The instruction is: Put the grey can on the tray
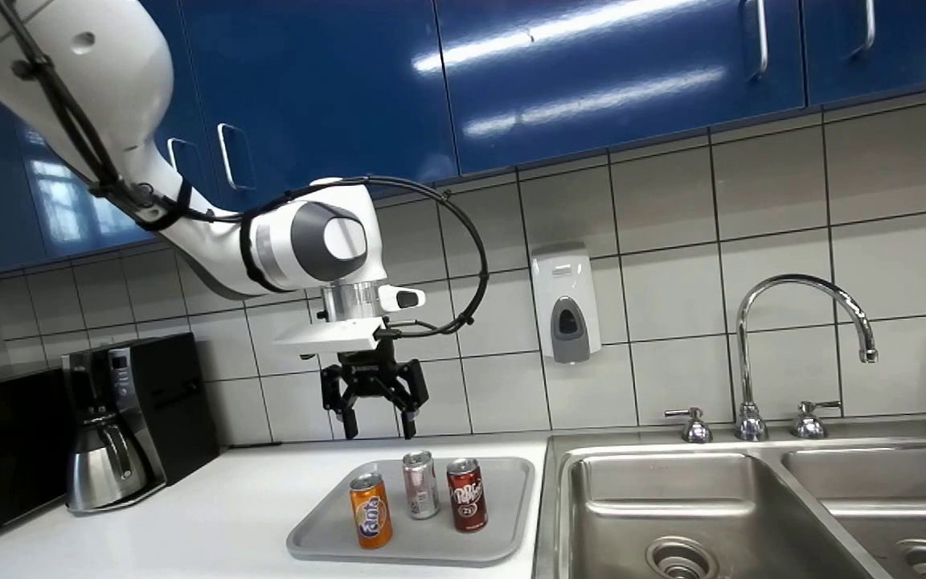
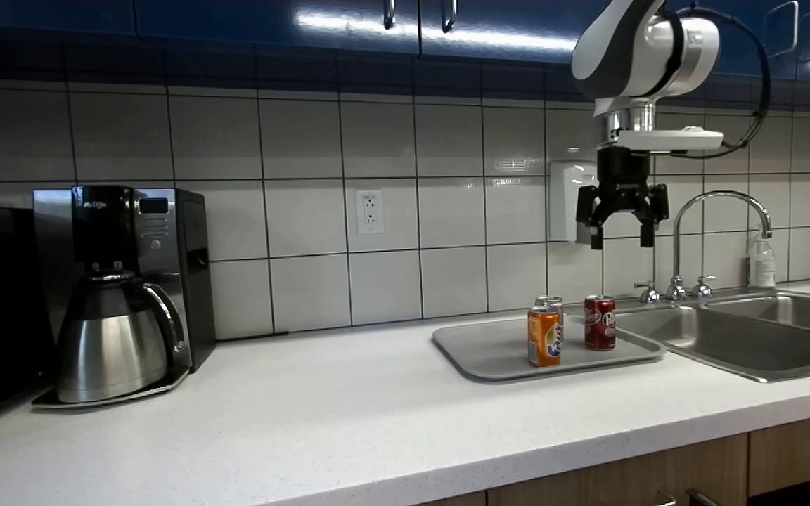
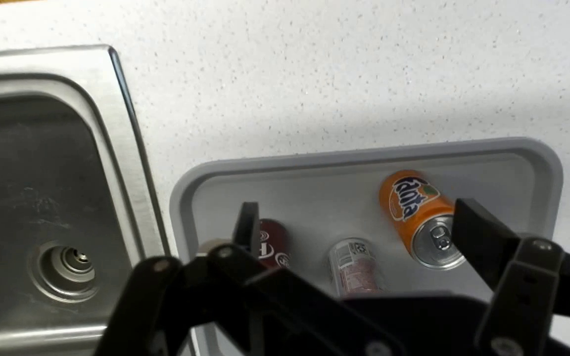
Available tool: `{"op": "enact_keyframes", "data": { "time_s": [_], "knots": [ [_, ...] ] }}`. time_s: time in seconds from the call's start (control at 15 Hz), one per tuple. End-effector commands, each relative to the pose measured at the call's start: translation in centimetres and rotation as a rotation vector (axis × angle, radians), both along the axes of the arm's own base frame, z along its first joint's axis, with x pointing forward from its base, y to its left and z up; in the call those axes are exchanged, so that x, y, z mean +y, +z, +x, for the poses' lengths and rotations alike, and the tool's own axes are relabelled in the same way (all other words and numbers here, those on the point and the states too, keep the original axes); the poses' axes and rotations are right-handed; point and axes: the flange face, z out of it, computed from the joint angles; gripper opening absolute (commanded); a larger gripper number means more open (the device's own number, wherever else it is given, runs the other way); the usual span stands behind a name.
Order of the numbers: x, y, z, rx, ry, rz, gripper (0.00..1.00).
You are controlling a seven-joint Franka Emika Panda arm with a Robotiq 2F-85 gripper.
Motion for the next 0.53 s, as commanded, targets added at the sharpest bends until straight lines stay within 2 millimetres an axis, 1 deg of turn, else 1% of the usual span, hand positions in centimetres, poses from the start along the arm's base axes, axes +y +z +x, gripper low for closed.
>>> {"op": "enact_keyframes", "data": {
  "time_s": [0.0,0.07,0.13,0.27,0.47],
  "knots": [
    [-1.1,1.9,-5.7,0.008,-0.012,0.0,1.0],
    [-0.6,0.7,-2.4,0.011,-0.015,0.005,1.0],
    [-0.9,1.1,-3.5,0.011,-0.021,0.006,1.0],
    [-0.9,1.7,-4.8,0.003,-0.024,0.01,1.0],
    [-0.8,1.7,-5.1,0.003,-0.024,0.011,1.0]
  ]
}}
